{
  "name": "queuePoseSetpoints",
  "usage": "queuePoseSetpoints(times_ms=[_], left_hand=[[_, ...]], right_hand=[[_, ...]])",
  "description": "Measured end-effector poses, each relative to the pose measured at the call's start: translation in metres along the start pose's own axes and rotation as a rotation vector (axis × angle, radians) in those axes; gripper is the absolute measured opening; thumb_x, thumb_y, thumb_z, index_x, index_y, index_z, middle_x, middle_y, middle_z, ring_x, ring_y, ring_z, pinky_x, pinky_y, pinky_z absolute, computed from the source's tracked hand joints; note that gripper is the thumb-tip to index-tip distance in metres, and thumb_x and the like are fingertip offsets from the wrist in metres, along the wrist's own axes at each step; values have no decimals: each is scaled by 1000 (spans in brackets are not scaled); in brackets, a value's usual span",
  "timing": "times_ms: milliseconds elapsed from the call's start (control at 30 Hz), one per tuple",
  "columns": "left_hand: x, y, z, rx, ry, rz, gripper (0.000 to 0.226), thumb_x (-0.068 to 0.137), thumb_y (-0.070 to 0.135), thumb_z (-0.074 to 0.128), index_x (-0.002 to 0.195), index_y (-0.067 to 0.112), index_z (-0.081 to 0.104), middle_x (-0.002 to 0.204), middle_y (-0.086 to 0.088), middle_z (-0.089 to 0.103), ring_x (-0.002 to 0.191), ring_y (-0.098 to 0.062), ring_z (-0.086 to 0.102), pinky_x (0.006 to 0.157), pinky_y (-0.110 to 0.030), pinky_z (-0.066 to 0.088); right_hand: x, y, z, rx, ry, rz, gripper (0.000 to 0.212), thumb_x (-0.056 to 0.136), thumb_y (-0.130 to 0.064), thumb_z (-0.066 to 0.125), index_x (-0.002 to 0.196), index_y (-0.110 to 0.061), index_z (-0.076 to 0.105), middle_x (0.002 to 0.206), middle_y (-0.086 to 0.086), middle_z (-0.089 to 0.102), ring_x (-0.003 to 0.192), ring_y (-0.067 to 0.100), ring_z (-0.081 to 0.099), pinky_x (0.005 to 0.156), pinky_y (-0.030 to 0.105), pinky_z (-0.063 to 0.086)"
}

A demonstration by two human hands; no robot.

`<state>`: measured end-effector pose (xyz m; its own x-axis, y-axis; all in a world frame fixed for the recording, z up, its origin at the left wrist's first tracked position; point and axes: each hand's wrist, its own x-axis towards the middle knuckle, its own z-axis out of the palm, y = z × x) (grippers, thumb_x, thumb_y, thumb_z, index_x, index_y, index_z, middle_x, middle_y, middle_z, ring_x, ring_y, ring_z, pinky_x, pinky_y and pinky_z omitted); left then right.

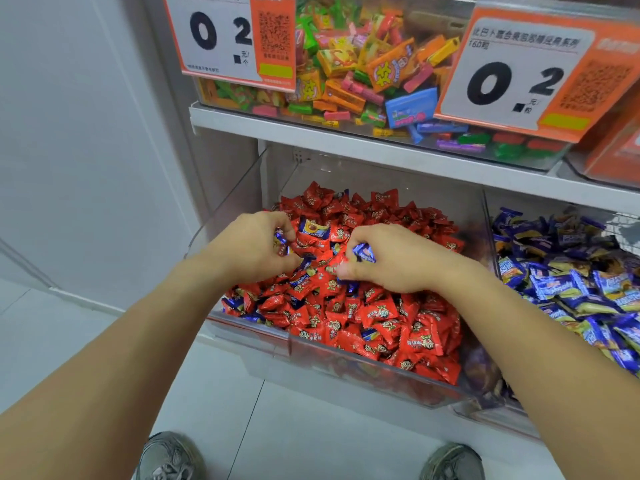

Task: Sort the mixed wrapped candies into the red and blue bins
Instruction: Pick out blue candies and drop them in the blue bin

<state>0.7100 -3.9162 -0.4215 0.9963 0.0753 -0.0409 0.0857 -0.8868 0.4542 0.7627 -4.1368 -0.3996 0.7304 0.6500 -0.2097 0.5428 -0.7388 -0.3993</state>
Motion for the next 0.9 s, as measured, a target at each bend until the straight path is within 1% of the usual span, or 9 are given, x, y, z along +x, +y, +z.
queuePoseSetpoints(times_ms=[67,133,233,367,500,633,767,833,900], left_hand=[[3,0,9,92,6,44,32,77,47,78,97,27,65,69,10,59,62,-6,55,60,-26,45],[8,0,17,148,39,57,41,75,54,76,103,25,68,82,11,57,78,-13,60,71,-33,53],[14,0,24,235,48,30,50,71,58,77,105,24,67,91,5,53,93,-22,62,75,-37,53],[19,0,27,245,71,-20,43,69,50,81,97,20,70,94,-1,61,87,-24,63,73,-38,55],[21,0,26,225,67,-39,34,70,39,83,91,15,71,89,-4,63,80,-25,63,70,-39,56],[22,-4,23,111,45,-51,21,69,26,87,76,20,67,84,1,68,77,-22,65,67,-31,53],[17,-7,17,41,47,-49,20,71,25,87,73,20,68,77,5,65,68,-11,60,59,-21,46],[13,-9,12,-2,66,-58,20,70,28,88,75,18,72,76,7,64,62,-3,54,54,-16,38],[9,-10,5,-62,91,-89,20,69,29,89,73,19,72,81,5,68,63,-1,54,53,-14,36]], right_hand=[[0,0,-6,26,30,18,26,89,-52,67,92,-28,55,88,-10,54,71,3,47,59,25,33],[1,-1,-10,12,28,20,26,91,-48,67,100,-26,56,91,-11,53,74,2,46,60,23,32],[3,-3,-12,-14,1,25,26,91,-46,67,104,-27,56,95,-11,52,78,3,47,61,22,33],[5,-6,-14,-49,-75,43,27,86,-41,74,104,-27,60,101,-12,53,89,13,53,66,22,39],[5,-9,-24,-140,-158,103,36,85,-38,77,117,-31,61,113,-10,45,99,13,47,78,28,37],[10,-12,-29,-39,-71,108,18,92,-33,70,108,-24,65,104,-5,65,84,11,60,66,26,45],[22,-21,-27,100,-21,106,10,100,-27,56,104,-20,62,91,8,72,72,20,74,77,45,60],[28,-27,-24,146,-24,105,9,100,-22,53,106,-22,61,89,9,72,67,18,75,76,41,61],[36,-32,-23,120,9,99,19,97,-12,51,108,-24,61,85,5,70,65,19,73,61,29,55]])
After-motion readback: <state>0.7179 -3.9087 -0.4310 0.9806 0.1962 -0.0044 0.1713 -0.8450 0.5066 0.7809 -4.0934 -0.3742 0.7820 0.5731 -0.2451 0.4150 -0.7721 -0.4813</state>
